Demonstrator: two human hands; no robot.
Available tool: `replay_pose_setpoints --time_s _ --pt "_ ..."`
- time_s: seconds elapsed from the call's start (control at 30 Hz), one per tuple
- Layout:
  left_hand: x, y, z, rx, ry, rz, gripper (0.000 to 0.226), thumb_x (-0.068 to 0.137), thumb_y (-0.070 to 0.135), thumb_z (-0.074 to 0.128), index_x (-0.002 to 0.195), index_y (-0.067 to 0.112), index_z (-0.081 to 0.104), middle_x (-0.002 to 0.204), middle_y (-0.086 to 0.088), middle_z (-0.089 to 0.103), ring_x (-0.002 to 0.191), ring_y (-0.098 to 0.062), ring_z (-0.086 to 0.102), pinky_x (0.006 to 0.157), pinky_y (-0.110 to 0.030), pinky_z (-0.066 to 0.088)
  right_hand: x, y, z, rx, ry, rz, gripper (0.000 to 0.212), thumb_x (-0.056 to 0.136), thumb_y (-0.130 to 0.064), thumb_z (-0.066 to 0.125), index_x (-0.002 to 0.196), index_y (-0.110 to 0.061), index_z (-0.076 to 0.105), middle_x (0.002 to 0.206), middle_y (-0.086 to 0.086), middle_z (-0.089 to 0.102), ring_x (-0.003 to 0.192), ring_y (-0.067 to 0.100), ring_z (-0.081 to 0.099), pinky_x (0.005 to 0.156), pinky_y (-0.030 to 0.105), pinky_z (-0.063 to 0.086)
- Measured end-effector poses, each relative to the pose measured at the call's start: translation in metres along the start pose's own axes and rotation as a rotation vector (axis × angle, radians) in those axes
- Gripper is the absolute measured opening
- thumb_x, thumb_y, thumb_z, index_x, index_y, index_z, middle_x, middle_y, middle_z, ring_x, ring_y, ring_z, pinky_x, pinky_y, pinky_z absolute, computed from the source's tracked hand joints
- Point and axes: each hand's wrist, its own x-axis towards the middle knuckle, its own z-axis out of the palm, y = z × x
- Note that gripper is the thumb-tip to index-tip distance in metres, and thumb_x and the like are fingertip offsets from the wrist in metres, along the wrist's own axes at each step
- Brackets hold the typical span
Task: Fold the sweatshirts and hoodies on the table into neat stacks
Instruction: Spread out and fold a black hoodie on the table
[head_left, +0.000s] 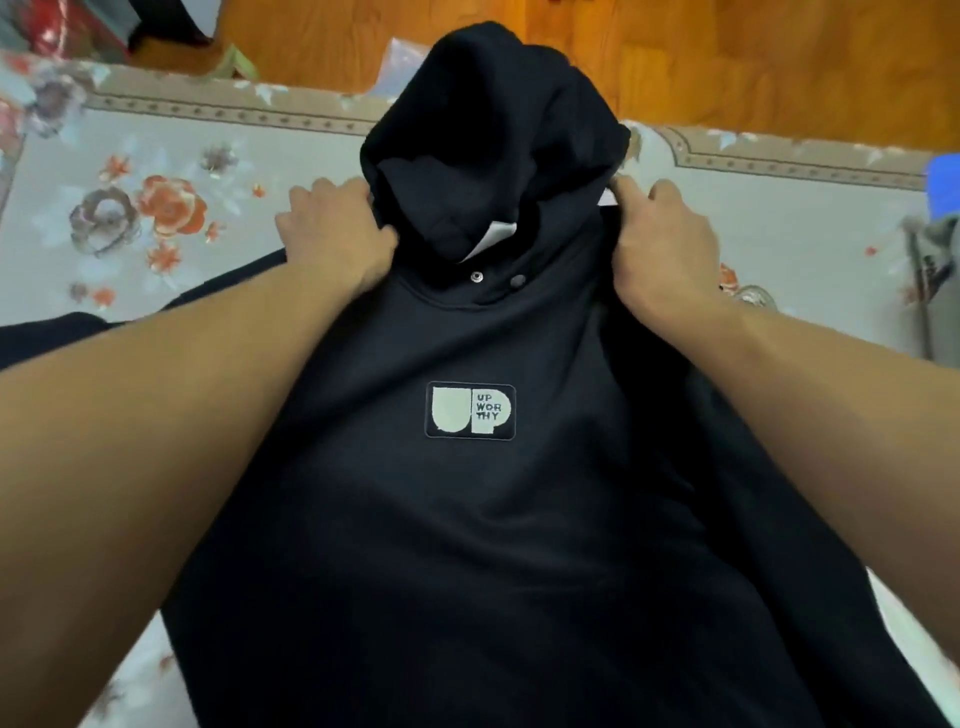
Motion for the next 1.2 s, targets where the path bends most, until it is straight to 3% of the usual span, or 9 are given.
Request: replay_pose_setpoints --time_s 0.13,0.27,0.37,0.47,0.6,0.83,0.93,1.03,1.2 --pt "0.024 0.05 -0.005 -0.254 0.081 -0.04 0.037 0.092 0.031 0.05 0.123 0.013 0.058 0.129 -0.019 0.057 0.122 -0.043 0.053 0.097 -0.051 0.046 0.013 0.035 -0.005 -0.107 0.013 0.061 0.064 0.094 -0.003 0.045 0.152 -0.027 0.032 0.124 0.024 0.048 0.081 0.04 0.052 0.065 0.043 0.04" --pt "-0.007 0.062 0.027 -0.094 0.033 -0.101 0.066 0.097 0.031 0.052 0.156 0.018 0.025 0.155 -0.019 0.029 0.138 -0.041 0.034 0.11 -0.051 0.031 0.0 0.045 0.003 0.022 -0.164 0.314 0.067 0.089 -0.012 0.054 0.151 -0.018 0.029 0.143 0.021 0.035 0.126 0.042 0.039 0.097 0.05 0.043" --pt "-0.074 0.042 0.045 -0.074 0.207 0.196 0.067 0.101 0.036 0.049 0.16 0.019 0.023 0.161 -0.021 0.025 0.145 -0.042 0.028 0.118 -0.053 0.024 -0.046 0.029 -0.003 0.119 0.133 -0.029 0.055 0.093 -0.018 0.049 0.147 -0.011 0.042 0.148 0.023 0.038 0.13 0.042 0.038 0.108 0.051 0.035" --pt "-0.149 -0.003 0.066 -0.103 0.148 0.246 0.06 0.104 0.038 0.044 0.16 0.02 0.03 0.163 -0.025 0.025 0.148 -0.045 0.027 0.122 -0.055 0.022 -0.117 0.029 0.006 0.102 0.02 -0.196 0.052 0.1 -0.03 0.045 0.15 -0.014 0.043 0.156 0.02 0.033 0.141 0.042 0.032 0.118 0.057 0.024" --pt "-0.207 -0.108 0.07 -0.05 0.065 -0.079 0.061 0.102 0.041 0.039 0.156 0.014 0.039 0.158 -0.034 0.028 0.143 -0.052 0.03 0.12 -0.059 0.024 -0.164 0.054 0.022 -0.058 -0.351 -0.184 0.067 0.101 -0.041 0.044 0.161 -0.023 0.019 0.169 0.013 0.006 0.154 0.037 0.01 0.122 0.059 0.012" --pt "-0.199 -0.217 0.016 -0.167 -0.032 -0.952 0.085 0.098 0.062 0.044 0.163 0.018 0.011 0.158 -0.03 0.025 0.144 -0.05 0.028 0.118 -0.062 0.021 -0.132 -0.024 0.007 0.065 -0.243 -0.005 0.07 0.087 -0.016 0.061 0.152 -0.009 0.037 0.163 0.026 0.017 0.147 0.05 0.017 0.122 0.058 0.015" --pt "-0.158 -0.246 0.011 -0.458 0.082 -0.962 0.089 0.09 0.054 0.065 0.154 0.006 0.025 0.153 -0.025 0.037 0.136 -0.045 0.043 0.117 -0.052 0.033 -0.14 -0.052 0.019 0.117 -0.235 -0.053 0.065 0.092 -0.021 0.06 0.153 -0.011 0.038 0.162 0.025 0.02 0.146 0.047 0.022 0.121 0.056 0.019" --pt "-0.127 -0.25 -0.002 -0.695 0.101 -0.876 0.052 0.075 0.02 0.065 0.124 0.02 0.045 0.141 -0.013 0.049 0.115 -0.028 0.054 0.103 -0.036 0.047 -0.158 -0.067 0.033 0.045 -0.315 -0.031 0.067 0.095 -0.025 0.055 0.157 -0.016 0.032 0.164 0.022 0.017 0.149 0.044 0.018 0.123 0.056 0.014" --pt "-0.091 -0.274 -0.05 -0.419 0.184 -0.642 0.022 0.089 0.002 0.045 0.09 0.024 0.047 0.13 -0.015 0.058 0.117 -0.034 0.057 0.098 -0.035 0.043 -0.172 -0.089 0.031 0.001 -0.313 0.029 0.069 0.097 -0.03 0.055 0.159 -0.019 0.026 0.166 0.021 0.012 0.151 0.045 0.009 0.122 0.057 0.01"
